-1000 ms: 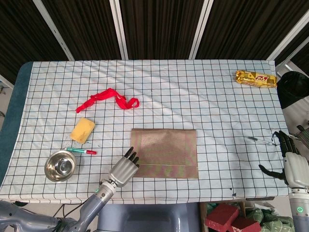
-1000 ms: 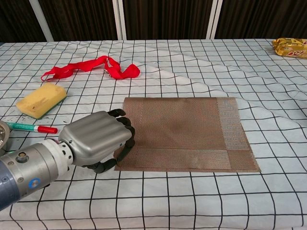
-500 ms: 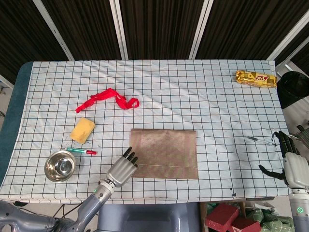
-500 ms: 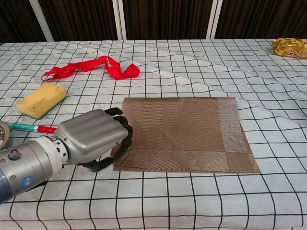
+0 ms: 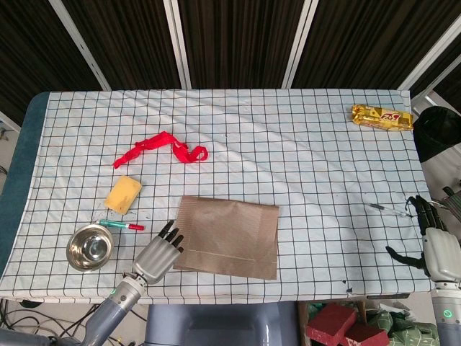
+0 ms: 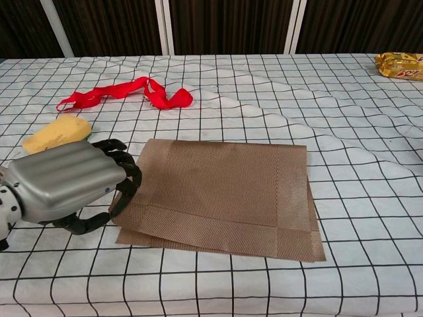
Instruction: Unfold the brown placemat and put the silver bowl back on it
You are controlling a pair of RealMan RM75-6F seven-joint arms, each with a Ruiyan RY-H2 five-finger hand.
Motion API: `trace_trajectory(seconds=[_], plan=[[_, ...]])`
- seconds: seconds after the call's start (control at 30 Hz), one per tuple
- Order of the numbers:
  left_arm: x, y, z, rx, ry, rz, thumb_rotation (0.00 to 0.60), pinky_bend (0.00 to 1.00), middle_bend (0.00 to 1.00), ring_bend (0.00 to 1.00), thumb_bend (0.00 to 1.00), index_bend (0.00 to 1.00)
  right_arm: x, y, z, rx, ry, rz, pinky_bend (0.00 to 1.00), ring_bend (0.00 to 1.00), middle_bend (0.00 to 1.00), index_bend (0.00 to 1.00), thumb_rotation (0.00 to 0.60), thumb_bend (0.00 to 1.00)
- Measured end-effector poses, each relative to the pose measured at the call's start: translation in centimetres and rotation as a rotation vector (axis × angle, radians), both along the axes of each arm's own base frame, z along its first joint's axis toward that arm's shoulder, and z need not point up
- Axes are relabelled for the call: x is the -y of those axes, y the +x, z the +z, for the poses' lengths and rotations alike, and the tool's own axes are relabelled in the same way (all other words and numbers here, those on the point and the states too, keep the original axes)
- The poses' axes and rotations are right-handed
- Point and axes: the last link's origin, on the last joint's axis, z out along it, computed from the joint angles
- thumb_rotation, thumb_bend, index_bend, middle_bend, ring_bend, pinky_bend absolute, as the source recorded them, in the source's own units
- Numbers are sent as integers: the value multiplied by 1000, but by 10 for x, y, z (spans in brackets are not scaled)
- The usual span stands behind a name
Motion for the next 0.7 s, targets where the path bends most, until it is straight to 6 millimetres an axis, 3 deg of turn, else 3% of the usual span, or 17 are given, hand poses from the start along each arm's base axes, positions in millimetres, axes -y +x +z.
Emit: trace_trajectory(seconds=[0.4,0.57,0.7], plan=[[24,-4,24,54,-21,0,600,63,243,119,470,602,1,-1,1,-3,-6,-5,158,0,0,31,600,100],[12,4,30,107,17,26,600,63,243,119,470,592,0,-1,1,-3,-2,-7,158,0,0,30,600,100],[-8,11,32,175,61,106,600,63,244,119,470,593,0,-1,1,-4,-2,-10,158,0,0,30,600,100]])
